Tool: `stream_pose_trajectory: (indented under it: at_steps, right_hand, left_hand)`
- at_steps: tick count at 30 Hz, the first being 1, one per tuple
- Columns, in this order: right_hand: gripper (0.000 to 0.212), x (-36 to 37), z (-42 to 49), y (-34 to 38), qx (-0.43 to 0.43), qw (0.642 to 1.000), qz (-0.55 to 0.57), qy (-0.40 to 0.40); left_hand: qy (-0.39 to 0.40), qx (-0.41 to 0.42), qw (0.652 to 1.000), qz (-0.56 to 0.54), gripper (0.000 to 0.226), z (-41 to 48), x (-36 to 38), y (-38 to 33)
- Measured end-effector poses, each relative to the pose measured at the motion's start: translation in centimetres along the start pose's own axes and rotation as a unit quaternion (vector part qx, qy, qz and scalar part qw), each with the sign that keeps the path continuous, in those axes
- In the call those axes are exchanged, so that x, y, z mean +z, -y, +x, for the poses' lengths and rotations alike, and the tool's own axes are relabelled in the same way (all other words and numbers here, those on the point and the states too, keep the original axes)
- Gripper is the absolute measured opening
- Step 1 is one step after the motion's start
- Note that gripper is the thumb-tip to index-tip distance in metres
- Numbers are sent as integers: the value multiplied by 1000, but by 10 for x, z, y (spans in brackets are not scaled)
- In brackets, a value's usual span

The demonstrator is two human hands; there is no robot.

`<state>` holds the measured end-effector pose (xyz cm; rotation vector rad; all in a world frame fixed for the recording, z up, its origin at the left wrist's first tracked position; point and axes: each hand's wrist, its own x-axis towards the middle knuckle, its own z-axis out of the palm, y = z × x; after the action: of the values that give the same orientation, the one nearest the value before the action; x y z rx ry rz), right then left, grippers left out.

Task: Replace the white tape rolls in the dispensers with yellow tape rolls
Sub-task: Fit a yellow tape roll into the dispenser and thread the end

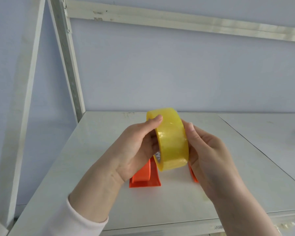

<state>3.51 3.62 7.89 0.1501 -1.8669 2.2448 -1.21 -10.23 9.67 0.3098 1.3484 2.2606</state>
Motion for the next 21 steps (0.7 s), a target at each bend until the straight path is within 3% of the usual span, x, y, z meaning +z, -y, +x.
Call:
stream_pose_trajectory:
  at_steps: [5,10,16,21]
  right_hand:
    - [49,-5,-5,7,9,997,65,42]
    - [47,-9,-9,5,-3,999,42,30]
    - [40,-8,-9,2,-3,1000,11,-21]
    - [34,-6,-10,2,-19,999,9,-38]
  left_hand:
    - [19,1,998,-59,43,-3,4,-3]
    - [30,-6,996,-82,50,-2,9,-1]
    - [71,30,996,-36,33,-3,7,7]
    - [94,61,994,5,33,-5,4,10]
